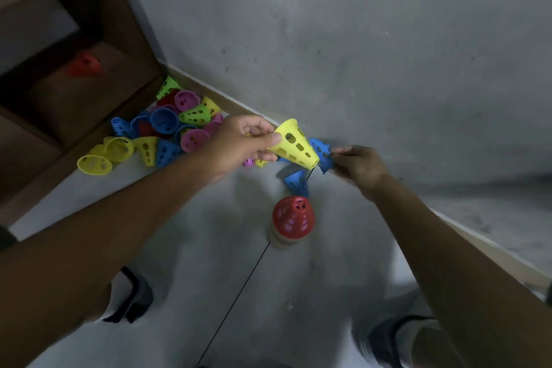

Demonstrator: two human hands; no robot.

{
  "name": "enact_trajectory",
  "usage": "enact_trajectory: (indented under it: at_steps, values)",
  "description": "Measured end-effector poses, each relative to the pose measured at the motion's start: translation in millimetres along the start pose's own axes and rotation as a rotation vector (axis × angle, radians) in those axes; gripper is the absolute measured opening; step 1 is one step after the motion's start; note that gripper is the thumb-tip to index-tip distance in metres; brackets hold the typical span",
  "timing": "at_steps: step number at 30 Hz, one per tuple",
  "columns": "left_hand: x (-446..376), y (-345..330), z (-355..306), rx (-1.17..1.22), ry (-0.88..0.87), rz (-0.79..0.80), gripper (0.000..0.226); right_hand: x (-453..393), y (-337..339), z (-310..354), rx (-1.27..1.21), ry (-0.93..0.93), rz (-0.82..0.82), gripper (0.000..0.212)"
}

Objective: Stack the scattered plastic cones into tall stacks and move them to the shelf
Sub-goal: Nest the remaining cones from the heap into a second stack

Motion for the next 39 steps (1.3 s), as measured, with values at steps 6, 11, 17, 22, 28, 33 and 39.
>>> enact_trajectory:
  at_steps: [6,11,17,22,28,33,39]
  values:
    - [30,-18,-23,0.157,0.054,0.119,0.004,35,18,30,-0.254,-0.002,0.171,0.034]
    - [44,-22,-18,0.256,0.209,0.254,0.025,58,27,35,-0.393,-0.012,0.292,0.051]
    - [59,-31,6,0.273,0.35,0.355,0.035,84,36,37,-0.408,0.055,0.453,0.059]
    - [65,-28,27,0.185,0.385,0.38,0.03,102,34,45,-0.349,0.106,0.612,0.066]
    - [67,-23,54,0.094,0.384,0.325,0.025,112,22,47,-0.258,0.119,0.681,0.064]
    - [72,-18,66,-0.013,0.353,0.294,0.03,119,6,41,0.043,0.129,0.705,0.067]
    - [68,-18,69,-0.164,0.278,0.257,0.022,117,-8,29,0.25,0.193,0.724,0.07]
Point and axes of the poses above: each hand's wrist, its own x-axis away from the middle knuckle, its own y-axis out of the back of the hand, z = x × y, the point moved 3 cm from there along -x, towards the middle knuckle
